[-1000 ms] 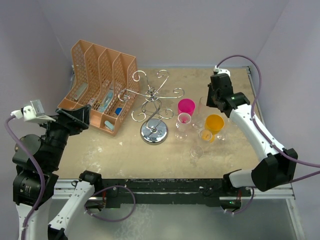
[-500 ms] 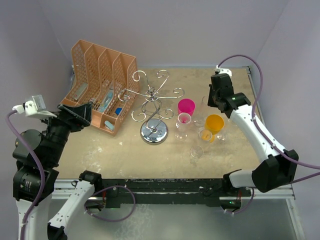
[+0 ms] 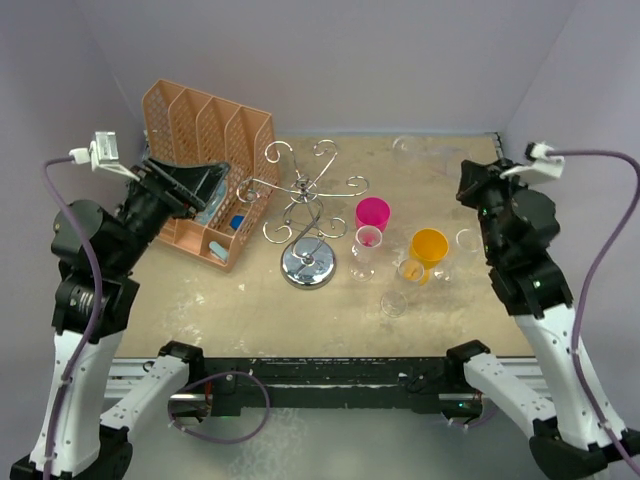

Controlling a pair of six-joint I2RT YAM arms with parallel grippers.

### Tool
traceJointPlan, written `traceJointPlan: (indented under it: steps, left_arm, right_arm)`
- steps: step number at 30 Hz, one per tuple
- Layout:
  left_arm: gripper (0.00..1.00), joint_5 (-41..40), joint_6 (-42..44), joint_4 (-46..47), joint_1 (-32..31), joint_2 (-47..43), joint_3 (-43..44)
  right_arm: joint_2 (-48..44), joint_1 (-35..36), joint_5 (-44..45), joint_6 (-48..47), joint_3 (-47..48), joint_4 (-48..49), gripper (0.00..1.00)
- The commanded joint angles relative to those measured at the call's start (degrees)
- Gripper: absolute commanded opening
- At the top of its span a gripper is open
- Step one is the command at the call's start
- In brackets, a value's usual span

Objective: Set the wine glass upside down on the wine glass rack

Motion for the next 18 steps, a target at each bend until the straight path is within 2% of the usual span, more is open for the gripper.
traceJointPlan:
  steps: [1,5,9,18]
  left_arm:
    - [0.66,7.19,-11.81,15.4,0.33,2.65,-0.02]
    - [0.66,9.69,-19.96,22.59,0.25,5.71,-1.87]
    - [0.66,8.79,-28.22,31.68,0.25,5.27,-5.88]
    - [0.66,6.76,-34.36,34.68,-2.43,9.84,-4.3]
  right_arm:
    - [-5.56,-0.06,-2.11,6.15,-3.05,13.25,0.0]
    - [-10.96,-0.05,-5.66,11.92,-4.89,17.72,0.0]
    - [-15.14,-0.07,-10.23,18.14,-8.2,23.23,0.0]
    - [-16.73,-0.09,-16.39,27.01,-11.98,32.45,0.0]
